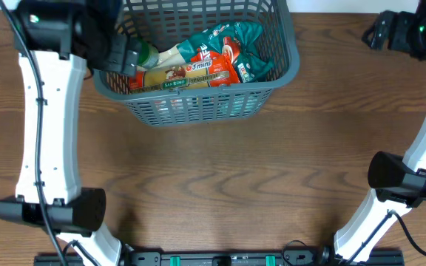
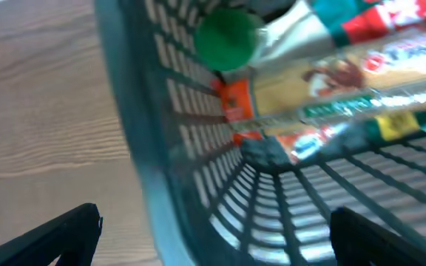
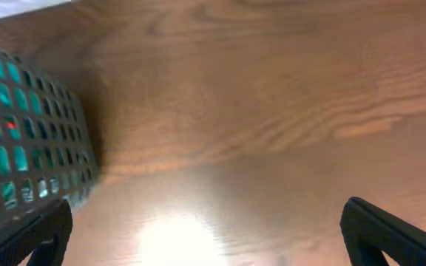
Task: Pack container
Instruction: 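Open the right gripper and withdraw the right arm from the basket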
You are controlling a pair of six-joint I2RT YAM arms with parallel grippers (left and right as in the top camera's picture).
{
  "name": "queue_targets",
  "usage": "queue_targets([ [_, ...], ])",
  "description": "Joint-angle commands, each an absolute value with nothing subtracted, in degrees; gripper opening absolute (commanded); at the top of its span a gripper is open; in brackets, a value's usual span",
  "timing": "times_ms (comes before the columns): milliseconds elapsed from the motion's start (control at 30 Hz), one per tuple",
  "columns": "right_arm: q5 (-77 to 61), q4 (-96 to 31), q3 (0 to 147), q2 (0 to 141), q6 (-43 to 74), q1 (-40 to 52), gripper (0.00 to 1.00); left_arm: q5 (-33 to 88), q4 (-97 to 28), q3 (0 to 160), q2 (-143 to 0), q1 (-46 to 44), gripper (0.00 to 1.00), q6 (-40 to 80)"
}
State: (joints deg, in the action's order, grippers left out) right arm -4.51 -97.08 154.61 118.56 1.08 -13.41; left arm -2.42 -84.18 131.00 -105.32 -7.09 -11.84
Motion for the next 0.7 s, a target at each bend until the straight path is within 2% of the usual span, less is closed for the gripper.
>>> queue_targets([
  [0, -4.3, -97.3, 153.3, 117.5, 2.1, -13.1, 0.99, -4.7, -85.9, 131.3, -100.1, -8.6, 0.99, -11.9],
  [100, -4.5, -97.3, 148.6, 114.1, 2.1, -12.0, 0.99, -4.7, -87.7, 131.3, -97.9, -9.4, 0.99, -10.7],
  [267, -2.0, -97.3, 130.5, 104.8, 2.1, -10.8, 0.99, -4.5, -87.7, 125.7, -92.5, -9.4, 0.99, -9.7],
  [467, -3.5, -90.1, 106.9, 93.3, 2.1, -9.7, 0.99, -4.5, -79.0, 104.4, -80.5, -9.4, 0.98, -9.5],
  [667, -3.5, -73.8, 81.5, 79.8, 4.7, -5.2, 0.99, -1.6, -66.0, 82.5, -67.1, -9.4, 0.99, -12.2],
])
